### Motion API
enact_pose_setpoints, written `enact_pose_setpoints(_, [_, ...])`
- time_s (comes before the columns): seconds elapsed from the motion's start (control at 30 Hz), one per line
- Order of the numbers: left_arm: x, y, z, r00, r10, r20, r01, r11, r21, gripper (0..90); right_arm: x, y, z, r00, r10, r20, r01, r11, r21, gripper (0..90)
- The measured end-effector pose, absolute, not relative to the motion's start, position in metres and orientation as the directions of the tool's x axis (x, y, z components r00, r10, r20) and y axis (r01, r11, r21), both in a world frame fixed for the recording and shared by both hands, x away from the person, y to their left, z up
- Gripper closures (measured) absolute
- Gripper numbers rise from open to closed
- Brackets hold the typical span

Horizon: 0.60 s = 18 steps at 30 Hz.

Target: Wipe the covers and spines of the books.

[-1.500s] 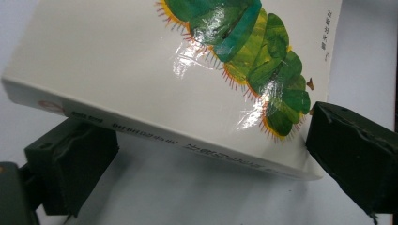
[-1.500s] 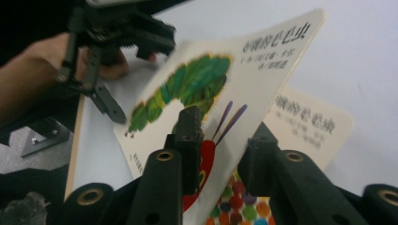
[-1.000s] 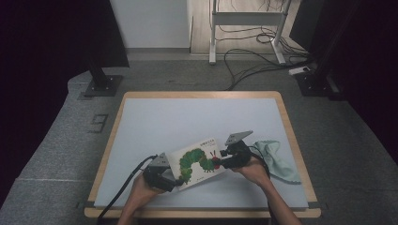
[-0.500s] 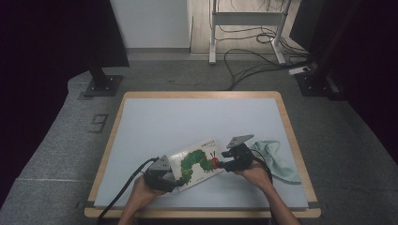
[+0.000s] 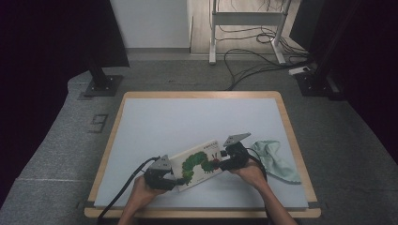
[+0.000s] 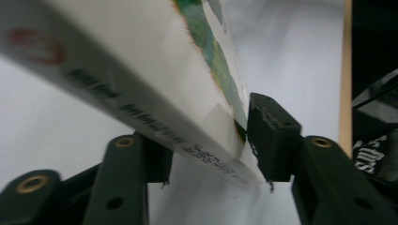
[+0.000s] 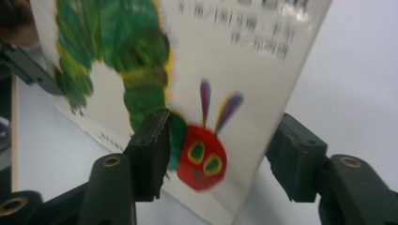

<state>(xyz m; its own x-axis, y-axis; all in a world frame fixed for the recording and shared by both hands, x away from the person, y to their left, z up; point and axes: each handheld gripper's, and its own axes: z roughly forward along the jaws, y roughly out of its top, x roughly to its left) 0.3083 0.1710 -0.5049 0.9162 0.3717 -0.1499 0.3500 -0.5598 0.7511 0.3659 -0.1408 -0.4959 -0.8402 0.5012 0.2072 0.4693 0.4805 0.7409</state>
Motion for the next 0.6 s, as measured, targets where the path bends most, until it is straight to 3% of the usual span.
enact_pose_setpoints(0.27, [0.310, 0.173, -0.500, 0.913, 0.372, -0.165, 0.356, -0.535, 0.766, 70.1, 0.366, -0.141, -0.490, -0.843, 0.503, 0.192, 0.445, 0.451, 0.774, 42.8])
enact_pose_setpoints(0.6, [0.315, 0.179, -0.493, 0.893, 0.443, -0.079, 0.339, -0.547, 0.765, 73.9, 0.369, -0.129, -0.482, -0.855, 0.508, 0.099, 0.374, 0.474, 0.797, 42.5])
